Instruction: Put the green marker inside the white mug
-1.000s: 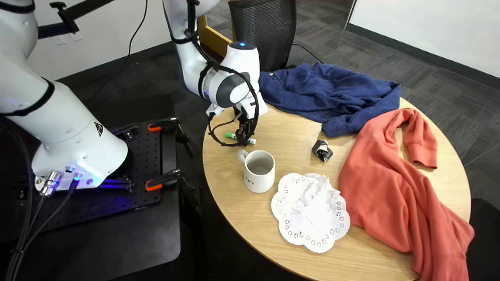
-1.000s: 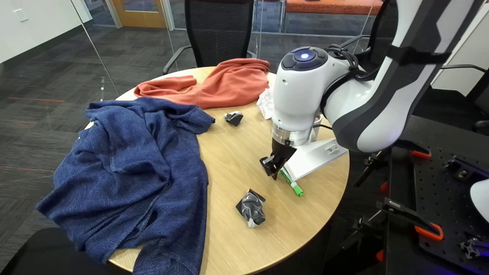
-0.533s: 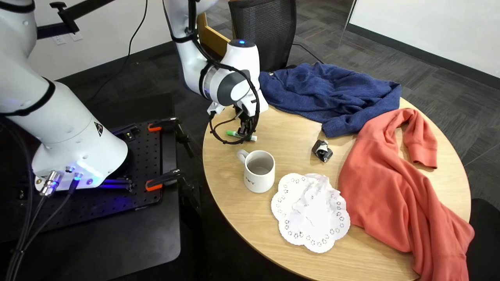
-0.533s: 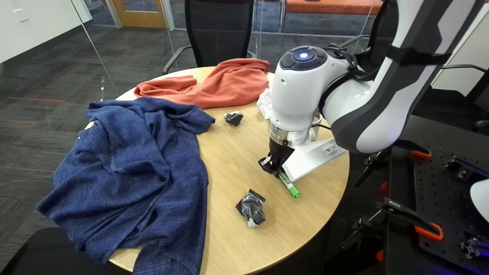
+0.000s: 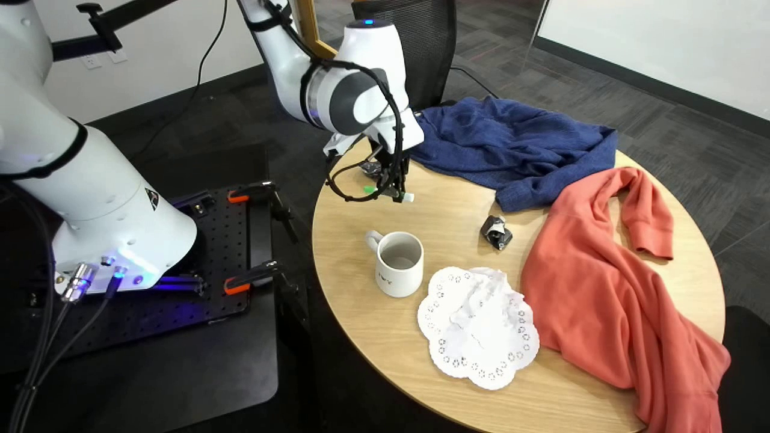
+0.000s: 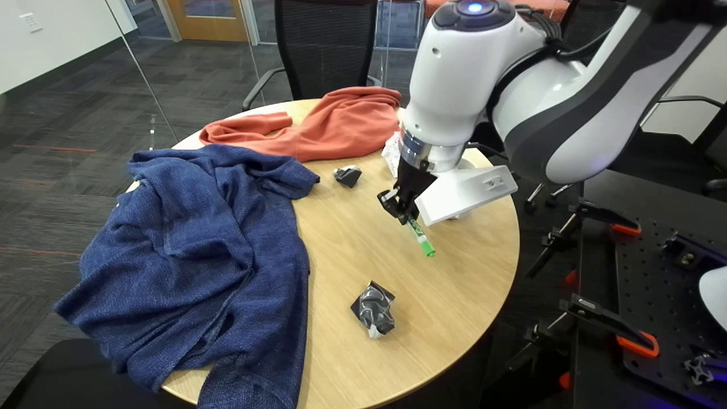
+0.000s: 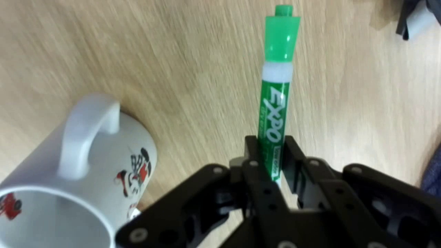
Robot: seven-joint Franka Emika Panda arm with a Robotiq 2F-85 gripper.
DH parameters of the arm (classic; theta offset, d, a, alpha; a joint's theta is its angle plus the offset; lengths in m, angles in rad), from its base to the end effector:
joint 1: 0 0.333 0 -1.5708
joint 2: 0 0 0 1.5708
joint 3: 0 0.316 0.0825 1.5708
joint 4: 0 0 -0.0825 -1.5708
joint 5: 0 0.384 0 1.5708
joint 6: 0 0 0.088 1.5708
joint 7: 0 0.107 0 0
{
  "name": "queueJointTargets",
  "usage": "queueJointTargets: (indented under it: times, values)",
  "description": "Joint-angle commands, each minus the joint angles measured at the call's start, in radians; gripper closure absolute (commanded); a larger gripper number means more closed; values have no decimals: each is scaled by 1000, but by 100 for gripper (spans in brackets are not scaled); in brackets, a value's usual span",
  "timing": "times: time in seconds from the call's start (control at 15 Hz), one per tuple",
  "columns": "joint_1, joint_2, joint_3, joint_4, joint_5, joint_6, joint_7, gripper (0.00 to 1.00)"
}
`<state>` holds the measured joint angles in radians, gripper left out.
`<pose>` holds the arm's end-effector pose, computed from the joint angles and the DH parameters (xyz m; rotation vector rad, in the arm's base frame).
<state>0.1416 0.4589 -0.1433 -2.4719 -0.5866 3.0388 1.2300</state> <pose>0.4619 0.0350 0.1216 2.9083 -0.9516 0.2471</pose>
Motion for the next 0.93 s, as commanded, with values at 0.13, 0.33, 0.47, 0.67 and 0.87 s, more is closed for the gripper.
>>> queueJointTargets:
  times: [0.13,0.33,0.47,0.67,0.87]
  values:
    - [155,-239,-191,-67,-82,-132,146,95]
    - [246,-319,-300,-45,-251,-262,322,95]
    - [272,-362,-319,-40,-351,-359,432,95]
    - [285,-411,-306,-45,-435,-493,547,95]
    - [98,-440,-77,-41,-495,-643,649,95]
